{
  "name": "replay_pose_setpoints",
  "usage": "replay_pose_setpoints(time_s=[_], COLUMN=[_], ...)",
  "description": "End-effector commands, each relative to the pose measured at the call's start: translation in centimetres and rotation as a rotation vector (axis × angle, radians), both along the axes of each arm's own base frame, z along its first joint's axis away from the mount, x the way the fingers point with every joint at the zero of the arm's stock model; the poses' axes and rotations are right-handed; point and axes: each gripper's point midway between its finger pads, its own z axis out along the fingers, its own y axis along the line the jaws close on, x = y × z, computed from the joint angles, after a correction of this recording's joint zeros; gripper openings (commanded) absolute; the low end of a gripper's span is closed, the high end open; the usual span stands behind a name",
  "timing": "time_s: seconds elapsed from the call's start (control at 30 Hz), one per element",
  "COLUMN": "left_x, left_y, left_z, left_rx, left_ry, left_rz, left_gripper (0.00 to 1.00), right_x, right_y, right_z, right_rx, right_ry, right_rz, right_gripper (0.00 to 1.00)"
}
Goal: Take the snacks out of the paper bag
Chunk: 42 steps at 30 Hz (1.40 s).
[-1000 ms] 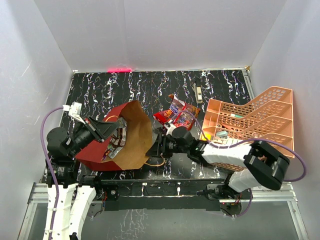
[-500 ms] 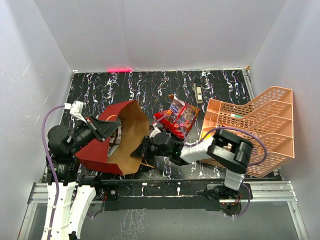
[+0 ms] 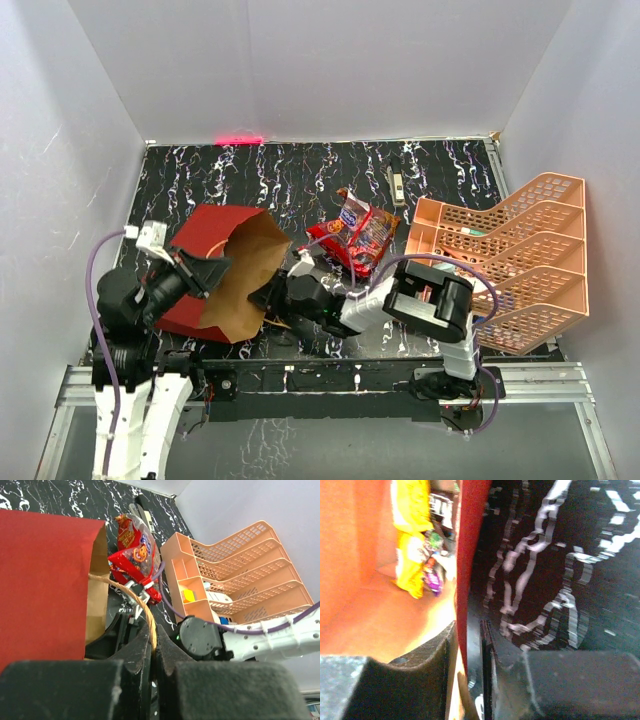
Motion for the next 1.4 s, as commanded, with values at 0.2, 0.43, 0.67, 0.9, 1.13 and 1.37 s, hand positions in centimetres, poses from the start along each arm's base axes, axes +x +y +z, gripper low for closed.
replay_pose_setpoints(time_s=[0.2,0.43,0.67,0.9,1.13,1.37], left_x=[-3.9,-2.4,-0.8,-0.4,-0.4,-0.4], left_y=[1.1,1.1,0.7,-0.1,-0.6,-0.5], left_z=[-1.2,-0.1,0.4,3.0,3.7,2.9], left_rx=[-0.001,0.035,0.026,-0.057,-0.125,-0.123], left_ry=[-0.053,-0.054,-0.095,-0.126,-0.107,-0.076], left_rz=[0.068,0.061,0.042,0.006,-0.007,0.004], left_gripper=[0.0,0.0,0.0,0.0,0.0,0.0], right_x=[-1.0,-2.4,-4.4,-2.5,0.3,5.3], right_y=[-7.7,-10.6,-6.1,-2.0,2.6,3.8], right_z=[3.9,8.7,12.5,10.6,5.9,2.4], right_rx=[-0.286,-0.209,-0.045,0.017,-0.046,-0.126], right_ry=[-0.251,-0.292,-0.315,-0.254,-0.181,-0.175], right_rz=[0.094,0.07,0.096,0.008,-0.054,-0.166], right_gripper=[0.59,0.67,0.64,0.58,0.55,0.54])
